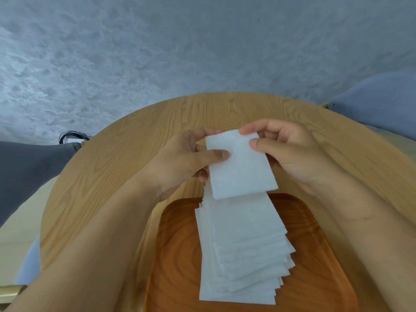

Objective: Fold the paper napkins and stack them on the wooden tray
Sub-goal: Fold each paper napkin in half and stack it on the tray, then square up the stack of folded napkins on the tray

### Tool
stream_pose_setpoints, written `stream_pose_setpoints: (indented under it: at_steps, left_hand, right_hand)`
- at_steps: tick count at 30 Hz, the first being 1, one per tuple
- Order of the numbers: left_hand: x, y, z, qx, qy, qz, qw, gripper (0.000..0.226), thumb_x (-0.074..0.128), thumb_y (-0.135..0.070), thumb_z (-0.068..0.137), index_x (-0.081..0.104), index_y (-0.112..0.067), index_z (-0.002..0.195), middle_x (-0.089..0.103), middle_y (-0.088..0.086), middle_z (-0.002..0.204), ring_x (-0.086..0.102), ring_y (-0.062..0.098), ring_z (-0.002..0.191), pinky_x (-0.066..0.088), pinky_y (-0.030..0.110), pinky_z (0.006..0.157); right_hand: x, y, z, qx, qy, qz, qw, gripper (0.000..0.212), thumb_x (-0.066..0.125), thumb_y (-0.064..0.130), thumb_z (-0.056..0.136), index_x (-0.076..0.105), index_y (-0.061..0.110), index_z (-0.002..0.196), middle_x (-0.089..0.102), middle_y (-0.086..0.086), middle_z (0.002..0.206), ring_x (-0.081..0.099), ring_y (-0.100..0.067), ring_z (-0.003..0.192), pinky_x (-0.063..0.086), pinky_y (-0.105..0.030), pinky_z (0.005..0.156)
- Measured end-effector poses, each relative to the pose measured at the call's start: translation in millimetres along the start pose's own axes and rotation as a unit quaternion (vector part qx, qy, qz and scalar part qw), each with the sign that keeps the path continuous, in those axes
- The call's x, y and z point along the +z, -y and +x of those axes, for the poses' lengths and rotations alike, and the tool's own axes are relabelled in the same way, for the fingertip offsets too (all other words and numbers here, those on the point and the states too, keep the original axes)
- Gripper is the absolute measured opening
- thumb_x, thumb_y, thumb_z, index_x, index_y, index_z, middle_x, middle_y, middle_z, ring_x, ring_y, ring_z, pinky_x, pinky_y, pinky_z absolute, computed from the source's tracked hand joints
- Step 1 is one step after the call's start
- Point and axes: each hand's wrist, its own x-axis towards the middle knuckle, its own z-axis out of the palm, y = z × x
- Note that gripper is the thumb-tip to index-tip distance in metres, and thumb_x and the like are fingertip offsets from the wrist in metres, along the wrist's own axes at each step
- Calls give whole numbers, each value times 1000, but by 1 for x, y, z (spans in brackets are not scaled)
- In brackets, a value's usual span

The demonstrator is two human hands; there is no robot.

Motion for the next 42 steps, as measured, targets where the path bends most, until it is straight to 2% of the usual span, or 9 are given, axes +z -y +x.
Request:
stream_pose_setpoints:
  at_steps: [3, 6, 15, 21, 24, 28, 33, 37, 42]
  left_hand:
    - [3, 0, -1, -8, -10, 56, 998, 30, 76, -18, 94, 70, -23, 123, 71, 9, 70, 64, 16, 61, 51, 24, 54]
    - [6, -1, -4, -28, 4, 77, 997, 32, 76, -20, 94, 68, -26, 125, 76, 7, 75, 65, 14, 63, 51, 21, 56]
    - [14, -14, -12, -23, -18, 229, 973, 27, 75, -22, 94, 68, -28, 119, 75, -3, 68, 66, 2, 57, 47, 11, 53]
    - [30, -4, -33, -30, -113, 355, 928, 37, 79, -29, 89, 65, -26, 124, 64, -6, 98, 66, 14, 78, 64, 38, 63]
    - [43, 0, -55, -51, -180, 445, 876, 45, 69, -46, 92, 57, -30, 132, 58, -11, 109, 62, 9, 87, 57, 32, 72]
    - [61, 7, -89, -105, -199, 433, 873, 61, 59, -65, 91, 51, -26, 137, 63, -8, 118, 64, 13, 98, 53, 30, 79]
    - [72, -2, -108, -151, -187, 428, 871, 51, 57, -66, 91, 56, -23, 118, 63, -13, 95, 60, 5, 83, 42, 23, 61]
    - [79, -7, -110, -181, -152, 451, 860, 37, 57, -61, 91, 54, -25, 89, 64, -9, 85, 61, 6, 73, 37, 22, 53]
    - [75, -12, -97, -214, -113, 415, 877, 42, 62, -62, 80, 57, -20, 80, 68, -3, 71, 65, 12, 60, 46, 25, 51]
  right_hand:
    - [-1, 0, -3, 22, 28, -54, 998, 25, 66, 8, 93, 80, 27, 103, 76, -17, 95, 71, -13, 77, 54, -22, 61]
    - [1, -1, -7, 48, 67, -72, 994, 25, 66, 18, 87, 79, 31, 103, 72, -29, 101, 72, -25, 82, 56, -34, 70]
    - [10, 8, -12, 58, 85, -112, 988, 29, 64, 15, 85, 75, 36, 101, 81, -7, 88, 79, -25, 81, 62, -35, 65]
    - [15, 1, -36, 65, 22, -289, 955, 35, 69, 26, 85, 65, 38, 117, 68, 6, 83, 65, -2, 68, 57, -39, 68]
    - [18, -4, -56, 64, -40, -355, 932, 47, 69, 36, 90, 56, 35, 134, 58, 18, 95, 60, 0, 79, 48, -24, 66]
    - [24, 3, -72, 105, -48, -345, 932, 54, 65, 46, 92, 48, 33, 141, 53, 18, 118, 56, 1, 95, 41, -18, 68]
    - [29, 21, -89, 193, -43, -356, 913, 36, 64, 45, 90, 59, 23, 117, 63, 13, 99, 63, -8, 85, 52, -27, 69]
    - [39, 34, -95, 285, -3, -330, 900, 32, 65, 46, 82, 49, 19, 75, 54, 6, 66, 53, -13, 59, 37, -28, 54]
    - [53, 48, -94, 303, 0, -320, 898, 31, 65, 41, 84, 47, 20, 69, 45, 8, 56, 46, -12, 52, 32, -27, 54]
